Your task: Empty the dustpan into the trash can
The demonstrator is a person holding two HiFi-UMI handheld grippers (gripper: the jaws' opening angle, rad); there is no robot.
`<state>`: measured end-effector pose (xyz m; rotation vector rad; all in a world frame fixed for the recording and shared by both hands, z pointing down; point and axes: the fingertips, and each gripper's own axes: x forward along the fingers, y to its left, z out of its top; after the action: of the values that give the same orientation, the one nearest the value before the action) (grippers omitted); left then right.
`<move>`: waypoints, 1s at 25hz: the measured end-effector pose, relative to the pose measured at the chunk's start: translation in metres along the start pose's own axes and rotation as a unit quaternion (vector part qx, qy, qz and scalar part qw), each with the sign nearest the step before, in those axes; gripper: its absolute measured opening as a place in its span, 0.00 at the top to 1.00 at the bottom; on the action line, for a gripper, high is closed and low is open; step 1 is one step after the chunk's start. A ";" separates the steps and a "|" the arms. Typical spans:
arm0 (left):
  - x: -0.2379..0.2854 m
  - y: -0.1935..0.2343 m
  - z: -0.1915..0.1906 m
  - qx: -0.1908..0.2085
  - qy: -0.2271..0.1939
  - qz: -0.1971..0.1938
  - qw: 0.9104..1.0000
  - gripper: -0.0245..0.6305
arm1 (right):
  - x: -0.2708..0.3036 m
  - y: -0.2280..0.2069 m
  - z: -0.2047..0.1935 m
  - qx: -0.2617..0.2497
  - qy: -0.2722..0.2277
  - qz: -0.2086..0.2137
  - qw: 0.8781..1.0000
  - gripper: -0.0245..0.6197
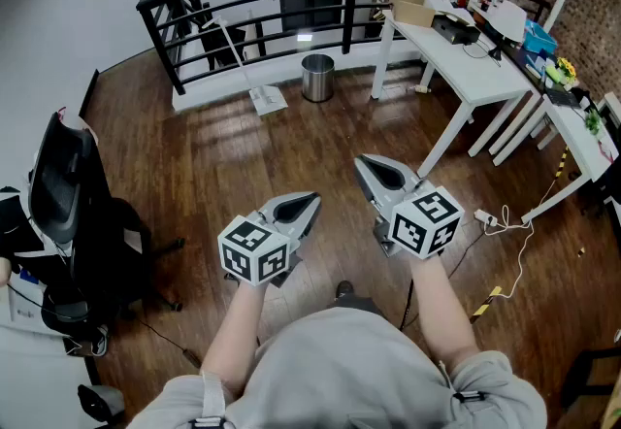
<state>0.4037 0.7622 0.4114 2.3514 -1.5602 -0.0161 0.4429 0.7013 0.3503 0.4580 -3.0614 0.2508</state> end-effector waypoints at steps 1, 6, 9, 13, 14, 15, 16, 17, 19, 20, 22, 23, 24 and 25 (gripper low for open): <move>0.012 0.005 0.005 0.002 -0.001 0.002 1.000 0.96 | 0.005 -0.012 0.003 -0.001 0.000 0.003 1.000 0.96; 0.068 0.035 0.030 0.014 -0.003 0.017 1.000 0.96 | 0.033 -0.075 0.016 -0.013 0.004 0.012 1.000 0.96; 0.092 0.058 0.047 0.018 -0.006 0.039 0.999 0.96 | 0.053 -0.104 0.019 -0.033 0.020 0.020 0.999 0.96; 0.118 0.094 0.064 0.026 -0.003 0.062 0.998 0.96 | 0.085 -0.143 0.025 -0.033 0.023 0.028 0.999 0.96; 0.124 0.103 0.066 0.028 -0.001 0.066 0.997 0.96 | 0.095 -0.151 0.026 -0.030 0.023 0.029 0.999 0.96; 0.128 0.113 0.068 0.030 0.000 0.070 0.997 0.96 | 0.105 -0.158 0.026 -0.029 0.023 0.030 0.999 0.96; 0.133 0.124 0.071 0.031 0.000 0.073 0.997 0.96 | 0.115 -0.165 0.025 -0.027 0.024 0.030 0.999 0.96; 0.137 0.136 0.075 0.033 0.000 0.076 0.997 0.96 | 0.125 -0.171 0.025 -0.026 0.025 0.030 0.999 0.96; 0.146 0.164 0.084 0.037 -0.006 0.079 0.996 0.96 | 0.148 -0.182 0.022 -0.027 0.030 0.030 0.999 0.96; 0.151 0.179 0.090 0.039 -0.011 0.080 0.996 0.96 | 0.162 -0.188 0.021 -0.029 0.034 0.030 0.999 0.96; 0.159 0.215 0.104 0.040 -0.023 0.078 0.996 0.96 | 0.192 -0.197 0.020 -0.036 0.041 0.027 0.998 0.96; 0.163 0.233 0.111 0.038 -0.027 0.077 0.996 0.96 | 0.208 -0.201 0.021 -0.039 0.043 0.026 0.998 0.96; 0.168 0.252 0.118 0.036 -0.030 0.075 0.996 0.96 | 0.224 -0.206 0.024 -0.042 0.045 0.024 0.998 0.96; 0.172 0.270 0.125 0.033 -0.033 0.072 0.996 0.96 | 0.241 -0.212 0.028 -0.044 0.048 0.023 0.998 0.96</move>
<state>0.2087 0.4800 0.3930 2.3023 -1.7855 -0.0107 0.2748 0.4278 0.3695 0.3619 -2.9776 0.1345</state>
